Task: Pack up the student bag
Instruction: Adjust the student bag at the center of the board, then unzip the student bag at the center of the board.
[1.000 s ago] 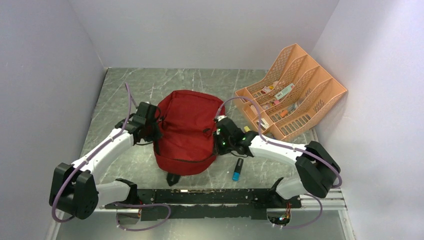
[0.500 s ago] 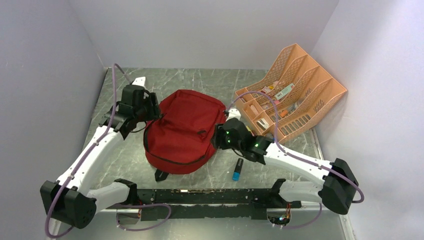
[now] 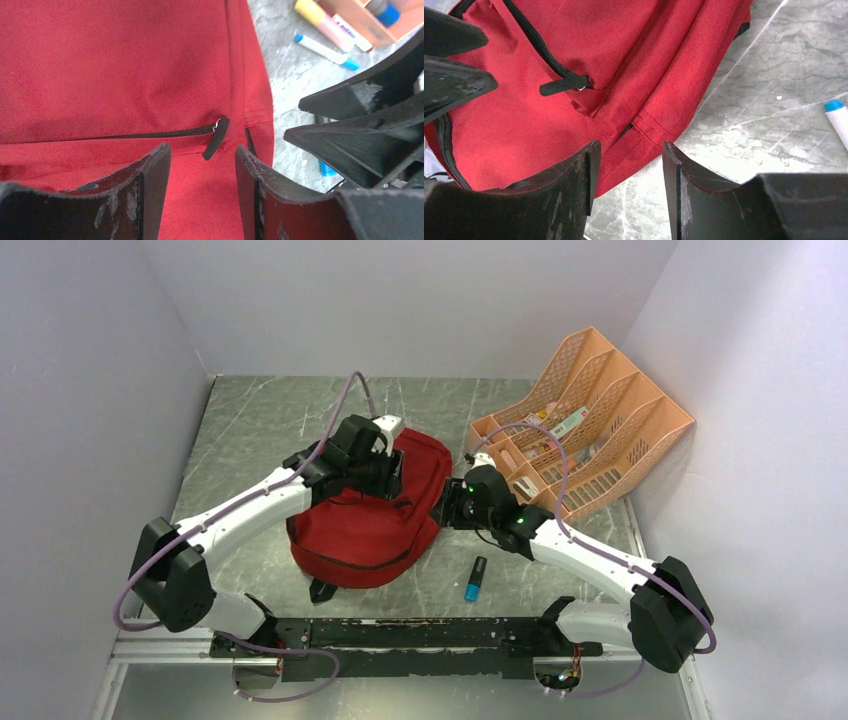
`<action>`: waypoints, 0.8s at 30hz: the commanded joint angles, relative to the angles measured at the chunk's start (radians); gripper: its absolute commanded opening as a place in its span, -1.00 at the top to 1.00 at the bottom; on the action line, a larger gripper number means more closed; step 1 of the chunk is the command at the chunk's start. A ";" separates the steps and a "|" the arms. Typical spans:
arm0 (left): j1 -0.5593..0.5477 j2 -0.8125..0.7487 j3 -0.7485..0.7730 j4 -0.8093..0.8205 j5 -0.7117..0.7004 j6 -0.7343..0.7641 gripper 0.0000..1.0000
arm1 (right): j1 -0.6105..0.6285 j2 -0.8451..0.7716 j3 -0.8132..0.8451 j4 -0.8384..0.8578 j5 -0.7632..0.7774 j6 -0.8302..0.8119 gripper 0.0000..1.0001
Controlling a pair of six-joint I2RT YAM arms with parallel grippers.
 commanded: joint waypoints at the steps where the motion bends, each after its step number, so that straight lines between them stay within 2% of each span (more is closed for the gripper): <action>1: -0.008 0.016 0.051 -0.035 0.013 -0.010 -0.09 | -0.004 -0.021 -0.037 0.037 -0.023 0.018 -0.04; 10: -0.011 0.047 -0.028 0.019 0.122 -0.071 -0.09 | -0.004 -0.013 -0.045 0.045 -0.032 0.018 -0.04; 24: -0.013 0.116 -0.020 -0.022 0.129 -0.066 -0.11 | -0.004 -0.006 -0.054 0.054 -0.033 0.019 -0.04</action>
